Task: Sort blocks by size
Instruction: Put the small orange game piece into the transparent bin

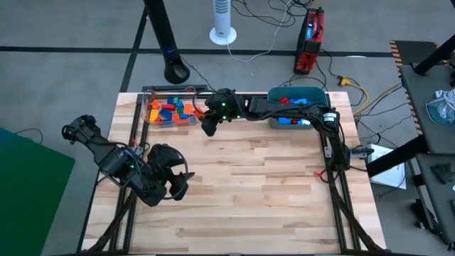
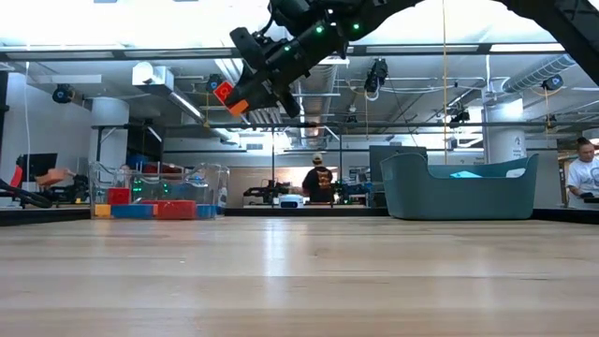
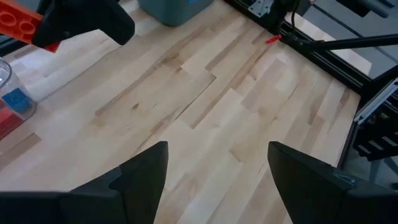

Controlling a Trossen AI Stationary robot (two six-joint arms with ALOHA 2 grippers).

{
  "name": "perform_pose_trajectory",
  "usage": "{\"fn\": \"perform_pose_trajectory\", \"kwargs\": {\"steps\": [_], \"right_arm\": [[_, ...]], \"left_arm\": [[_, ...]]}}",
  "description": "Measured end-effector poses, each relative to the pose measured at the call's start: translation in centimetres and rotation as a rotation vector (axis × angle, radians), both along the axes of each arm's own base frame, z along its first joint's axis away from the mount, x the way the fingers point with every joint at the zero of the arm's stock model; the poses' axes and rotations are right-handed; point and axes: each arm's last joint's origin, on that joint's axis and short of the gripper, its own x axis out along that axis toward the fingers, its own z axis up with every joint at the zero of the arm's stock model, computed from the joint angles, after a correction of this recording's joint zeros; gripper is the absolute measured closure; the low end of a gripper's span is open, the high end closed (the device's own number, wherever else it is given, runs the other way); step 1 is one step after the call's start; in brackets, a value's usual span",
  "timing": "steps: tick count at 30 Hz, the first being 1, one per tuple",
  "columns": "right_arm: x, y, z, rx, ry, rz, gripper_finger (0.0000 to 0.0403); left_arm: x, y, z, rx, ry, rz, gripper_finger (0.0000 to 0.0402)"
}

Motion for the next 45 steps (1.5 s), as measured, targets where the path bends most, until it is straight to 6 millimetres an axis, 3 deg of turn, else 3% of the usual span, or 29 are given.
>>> {"fn": "perform_pose_trajectory", "kwargs": {"steps": [12, 21, 39, 45], "right_arm": [[0.6, -0.2, 1.2, -0.158, -0.119, 0.059, 0.032], [1.4, -1.0, 4.4, -0.365, -0.465, 0.079, 0.032], [1.3, -1.3, 4.6, -0.236, -0.529, 0.102, 0.032], [1.6, 1.3, 4.7, -0.104, -0.517, 0.264, 0.032]], "left_arm": [[0.1, 0.1, 0.1, 0.028, -0.031, 0.026, 0.0139], [0.6, 0.3, 1.0, 0.173, -0.233, 0.173, 0.0139], [0.7, 0.2, 1.1, 0.181, -0.232, 0.145, 0.0139], [0.8, 0.2, 1.1, 0.188, -0.227, 0.14, 0.0139]]}}
